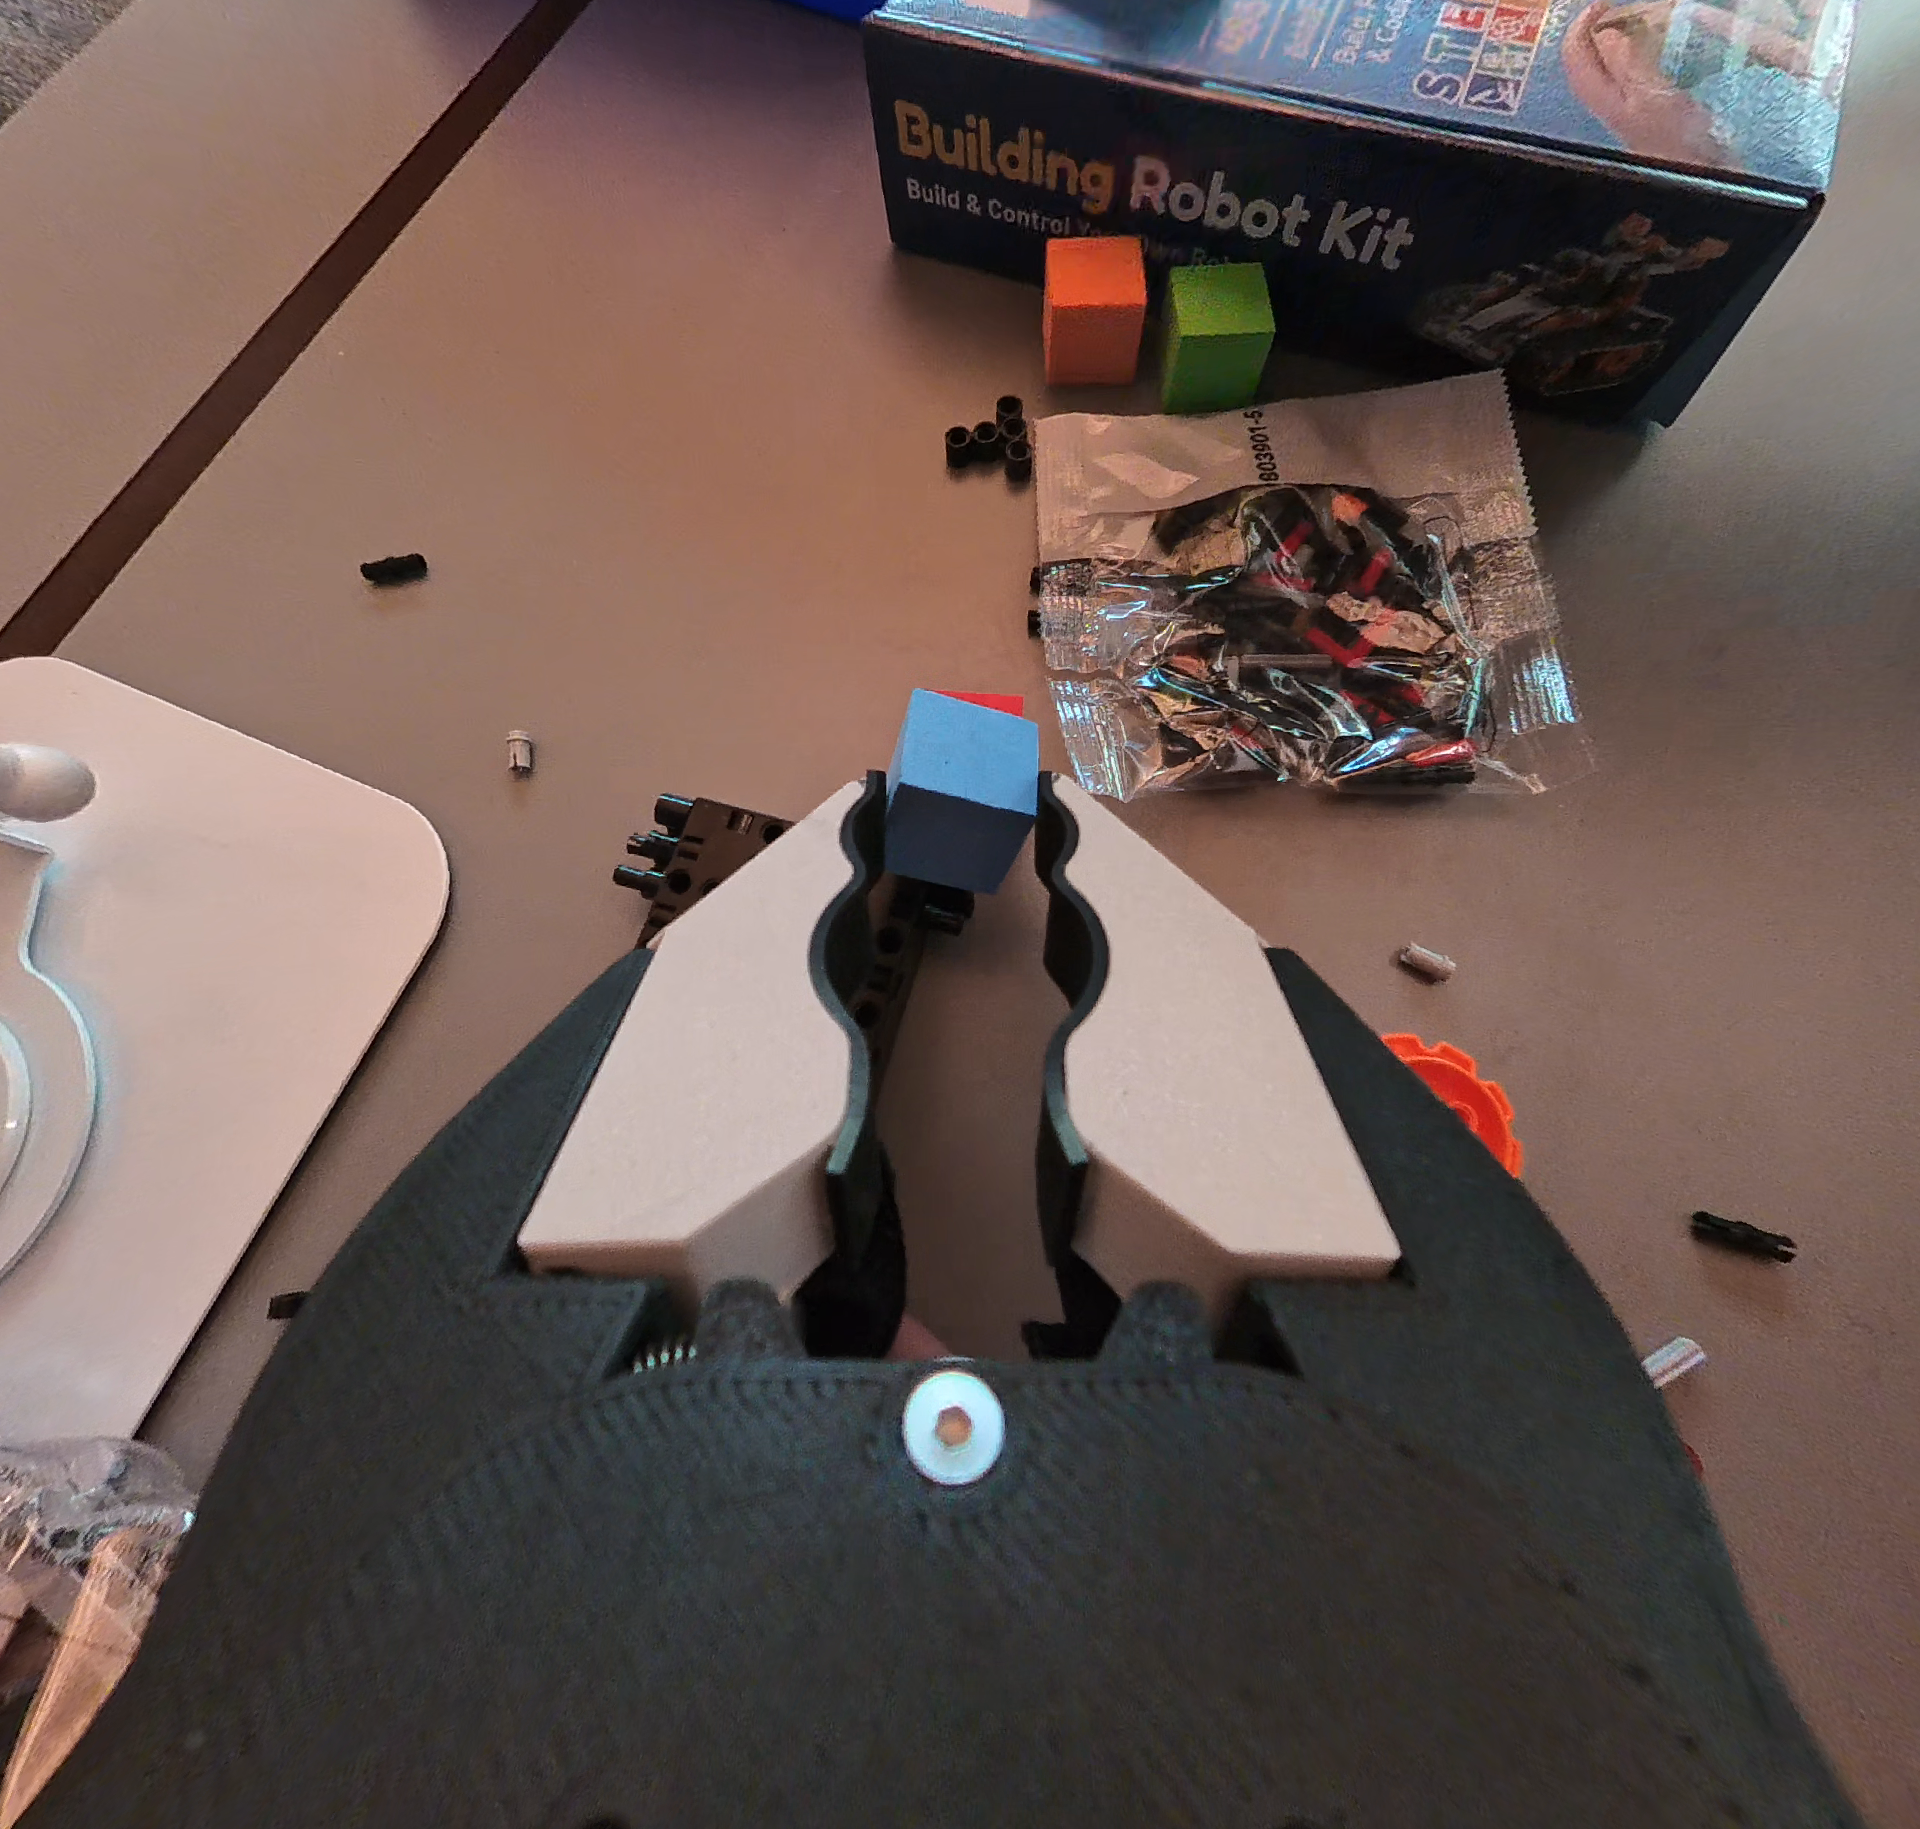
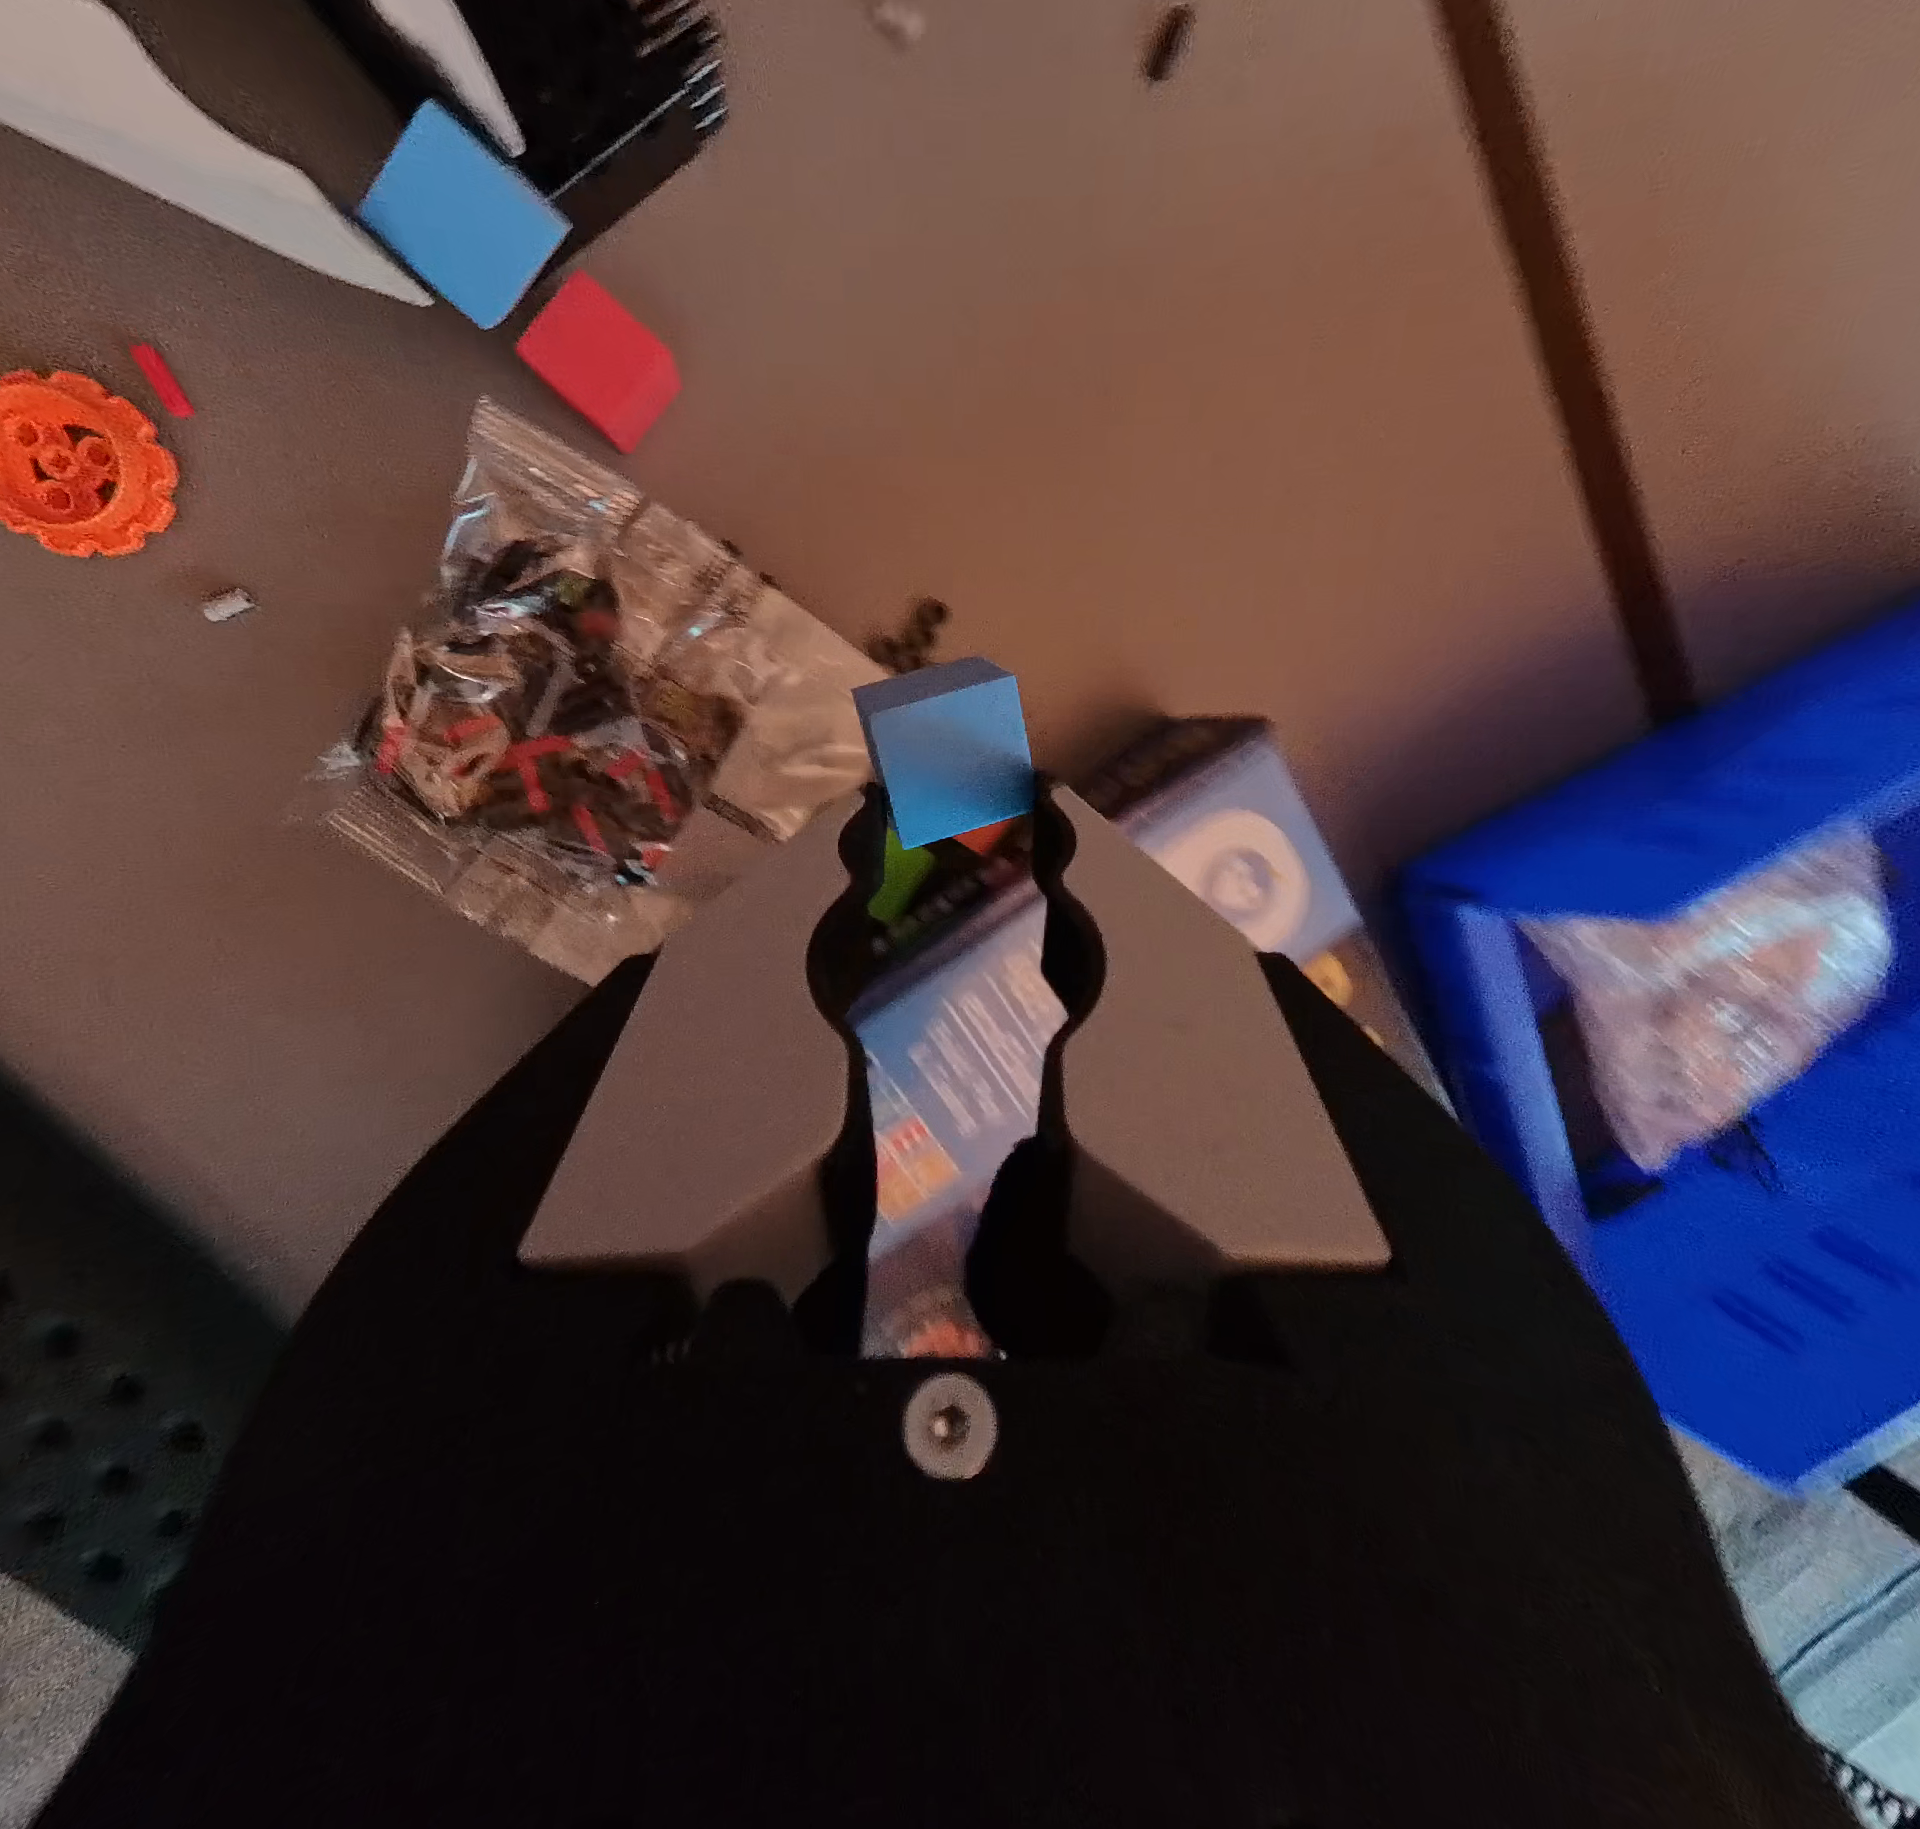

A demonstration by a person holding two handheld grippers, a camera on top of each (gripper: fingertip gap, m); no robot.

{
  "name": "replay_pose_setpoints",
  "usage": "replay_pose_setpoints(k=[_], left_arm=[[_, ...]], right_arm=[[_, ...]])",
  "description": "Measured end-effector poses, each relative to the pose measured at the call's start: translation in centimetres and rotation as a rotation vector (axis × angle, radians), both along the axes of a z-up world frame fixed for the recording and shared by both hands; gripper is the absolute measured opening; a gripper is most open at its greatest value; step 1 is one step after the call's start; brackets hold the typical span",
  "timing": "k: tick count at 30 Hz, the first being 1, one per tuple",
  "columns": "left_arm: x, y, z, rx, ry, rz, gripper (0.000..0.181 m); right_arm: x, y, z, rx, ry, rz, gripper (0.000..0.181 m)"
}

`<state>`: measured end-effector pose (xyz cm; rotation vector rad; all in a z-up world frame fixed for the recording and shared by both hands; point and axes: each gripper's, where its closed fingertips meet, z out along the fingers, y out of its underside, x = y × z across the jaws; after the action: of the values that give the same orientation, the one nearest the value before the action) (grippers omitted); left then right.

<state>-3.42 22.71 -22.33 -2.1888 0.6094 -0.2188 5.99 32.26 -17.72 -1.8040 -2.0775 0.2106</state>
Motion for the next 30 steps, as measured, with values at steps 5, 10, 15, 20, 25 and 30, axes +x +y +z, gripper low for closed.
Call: replay_pose_setpoints(k=[5,10,15,20,25,30], left_arm=[[0.1,0.1,-0.1,-0.005,-0.002,0.005,0.027],[0.5,0.2,-0.4,-0.011,0.003,-0.004,0.027],[0.4,0.2,-0.4,-0.013,-0.003,-0.001,0.027],[0.4,0.2,-0.4,-0.013,-0.004,-0.002,0.027],[0.5,0.2,-0.5,-0.014,-0.007,-0.003,0.027],[0.4,0.2,-0.3,-0.01,-0.008,-0.002,0.026]], right_arm=[[5.0,5.4,4.9,0.061,-0.017,-0.151,0.027],[8.1,8.1,3.7,0.053,-0.094,-0.225,0.027],[8.4,8.4,2.0,0.013,-0.113,-0.238,0.027],[7.6,8.4,2.5,0.007,-0.068,-0.228,0.027],[7.5,8.7,2.4,0.008,-0.09,-0.231,0.027],[7.6,9.0,2.4,0.044,-0.102,-0.245,0.036]])
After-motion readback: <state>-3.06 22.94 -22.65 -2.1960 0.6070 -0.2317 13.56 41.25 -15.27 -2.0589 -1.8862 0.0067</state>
